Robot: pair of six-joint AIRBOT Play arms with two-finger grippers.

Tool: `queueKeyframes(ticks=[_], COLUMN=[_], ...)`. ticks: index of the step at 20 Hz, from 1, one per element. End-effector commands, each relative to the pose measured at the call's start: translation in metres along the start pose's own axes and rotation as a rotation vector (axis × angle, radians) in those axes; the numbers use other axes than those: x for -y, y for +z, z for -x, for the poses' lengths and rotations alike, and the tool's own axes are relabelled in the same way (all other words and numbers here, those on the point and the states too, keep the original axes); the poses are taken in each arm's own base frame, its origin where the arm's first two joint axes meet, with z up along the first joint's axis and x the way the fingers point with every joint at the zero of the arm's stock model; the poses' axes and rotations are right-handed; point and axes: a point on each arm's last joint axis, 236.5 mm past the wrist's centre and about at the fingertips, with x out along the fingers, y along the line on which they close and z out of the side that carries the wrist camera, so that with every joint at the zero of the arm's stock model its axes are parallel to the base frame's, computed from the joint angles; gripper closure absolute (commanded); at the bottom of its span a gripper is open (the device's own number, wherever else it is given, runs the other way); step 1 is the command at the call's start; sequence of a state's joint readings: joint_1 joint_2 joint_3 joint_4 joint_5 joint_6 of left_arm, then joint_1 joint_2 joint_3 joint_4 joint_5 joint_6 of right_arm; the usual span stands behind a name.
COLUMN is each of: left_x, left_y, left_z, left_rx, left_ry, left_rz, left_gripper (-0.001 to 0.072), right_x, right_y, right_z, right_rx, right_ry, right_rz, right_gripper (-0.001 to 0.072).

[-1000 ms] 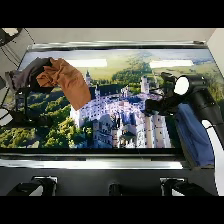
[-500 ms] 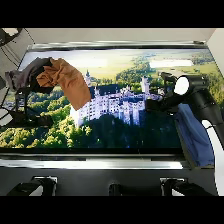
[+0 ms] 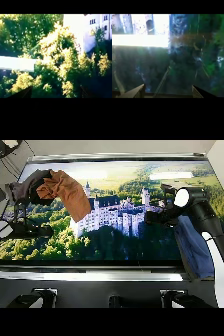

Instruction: Fold the shirts.

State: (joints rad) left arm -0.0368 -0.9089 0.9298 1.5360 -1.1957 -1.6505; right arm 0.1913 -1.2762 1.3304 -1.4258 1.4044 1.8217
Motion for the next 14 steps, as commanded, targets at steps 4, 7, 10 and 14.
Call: queueKeyframes(ticks=[4,7,10,14], left_x=[0.008,0.006,-0.009,-0.025], left_y=[0.053,0.119,0.172,0.242], left_z=[0.003,0.002,-0.050,-0.133], left_rx=[0.217,0.430,0.325,0.124], left_ry=[-0.044,-0.061,-0.050,-0.186], left_rz=[0.086,0.114,0.184,0.439], left_gripper=[0.0022,0.0023,0.0013,0.0013], right_x=[0.003,0.002,0.000,-0.002], right_y=[0.003,0.007,0.016,0.024], right_z=[0.000,0.000,0.000,0.001], right_rx=[0.014,0.030,0.067,0.104], right_ry=[-0.013,-0.012,-0.003,0.006], right_rz=[0.055,0.064,0.056,0.053], right_gripper=[0.0035,0.0034,0.0035,0.0035])
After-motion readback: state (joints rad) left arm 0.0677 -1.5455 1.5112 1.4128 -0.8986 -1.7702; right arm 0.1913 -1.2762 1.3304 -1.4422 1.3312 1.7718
